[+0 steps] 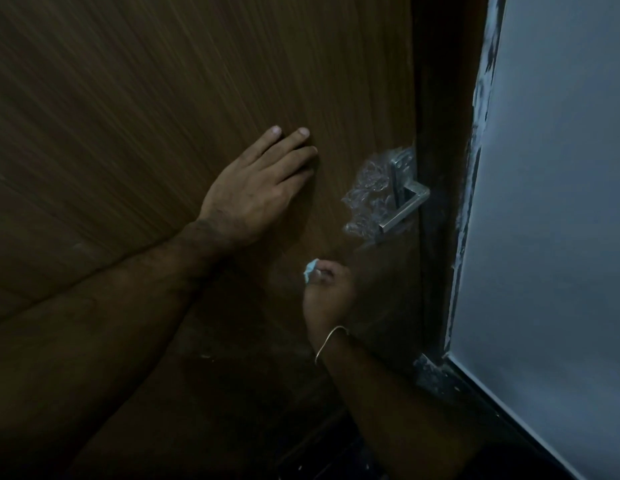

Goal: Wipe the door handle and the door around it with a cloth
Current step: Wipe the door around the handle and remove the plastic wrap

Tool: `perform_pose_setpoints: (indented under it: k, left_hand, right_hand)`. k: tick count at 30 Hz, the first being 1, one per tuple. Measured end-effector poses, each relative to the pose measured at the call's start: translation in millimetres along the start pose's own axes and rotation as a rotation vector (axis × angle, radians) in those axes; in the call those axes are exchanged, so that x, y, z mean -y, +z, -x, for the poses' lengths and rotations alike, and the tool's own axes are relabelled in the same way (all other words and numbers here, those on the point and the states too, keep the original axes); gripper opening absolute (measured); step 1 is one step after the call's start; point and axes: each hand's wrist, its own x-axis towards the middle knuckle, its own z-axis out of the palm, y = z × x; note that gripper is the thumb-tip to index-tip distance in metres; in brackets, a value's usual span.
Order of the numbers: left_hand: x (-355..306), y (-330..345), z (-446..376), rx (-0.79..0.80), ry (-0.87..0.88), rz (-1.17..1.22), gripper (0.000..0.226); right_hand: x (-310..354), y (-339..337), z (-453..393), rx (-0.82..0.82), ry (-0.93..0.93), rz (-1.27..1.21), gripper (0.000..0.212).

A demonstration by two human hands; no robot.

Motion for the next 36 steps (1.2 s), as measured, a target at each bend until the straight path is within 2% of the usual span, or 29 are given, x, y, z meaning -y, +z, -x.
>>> perform_pose_setpoints:
  k: [2,3,6,8,11,15,16,19,20,23,24,27,30,33,36]
  left_hand:
    - [0.1,-1.5,-0.8,0.025,0.000,-0.014,0.046]
    - [0.2,-2.3,-0.2,0.036,0.001,-0.012,0.049]
    - [2.0,-2.5,3.3,0.065,0.016,-0.018,0.052]
    - [1.9,-0.8,5.2,0.057,0.022,-0.026,0.049]
    - [-2.1,2.3,5.0,0.053,-0.009,-0.015,0.044]
    - [-2.4,5.1,3.2,0.061,0.024,-0.024,0.049]
    - [-2.9,6.4,3.1,0.058,0.020,-0.028,0.050]
    - [-10.8,15.3,3.3,0.044,-0.011,-0.030,0.047]
    - [-14.7,19.5,3.8,0.037,-0.013,-0.030,0.046]
    - [-24.0,31.7,6.3,0.020,0.005,-0.028,0.046]
    - [-26.4,35.8,6.7,0.014,0.007,-0.025,0.045]
    - [-34.7,44.9,6.6,-0.011,-0.027,-0.023,0.042]
    - [-48.2,55.1,6.4,-0.012,-0.046,-0.022,0.040]
    - [-56.4,66.5,6.1,-0.037,-0.063,-0.017,0.042]
    - [-62.7,72.2,7.0,-0.048,-0.084,-0.027,0.044]
  right_hand:
    - [-5.8,3.4,21.6,0.144,-0.050,0.043,0.030]
    - [-10.1,2.3,23.9,0.132,-0.032,0.032,0.026]
    - [-7.6,3.5,6.7,-0.073,0.120,-0.045,0.017]
    - [-0.8,8.0,6.1,-0.083,0.050,-0.074,0.025]
    - [2.3,7.7,18.1,0.053,-0.103,-0.065,0.037]
    - [4.3,-6.0,-27.2,-0.188,0.059,-0.111,0.021]
    - [6.3,-9.4,-32.5,-0.202,0.018,-0.099,0.020]
    - [0.8,-17.0,-23.3,-0.073,-0.314,0.065,0.021]
    - [-4.6,-19.8,-23.3,-0.070,-0.369,0.080,0.021]
    - [-9.7,-21.8,-42.2,-0.224,-0.308,0.008,0.017]
    - [-7.0,-21.0,-45.7,-0.225,-0.334,0.016,0.016]
    - [-5.7,-26.3,-47.9,-0.077,-0.548,0.138,0.016]
    - [-5.1,-33.2,-67.7,-0.158,-0.502,0.098,0.017]
    - [-10.4,-34.6,-66.0,-0.060,-0.562,0.188,0.021]
    - [-21.8,-37.6,-71.3,-0.122,-0.549,0.115,0.020]
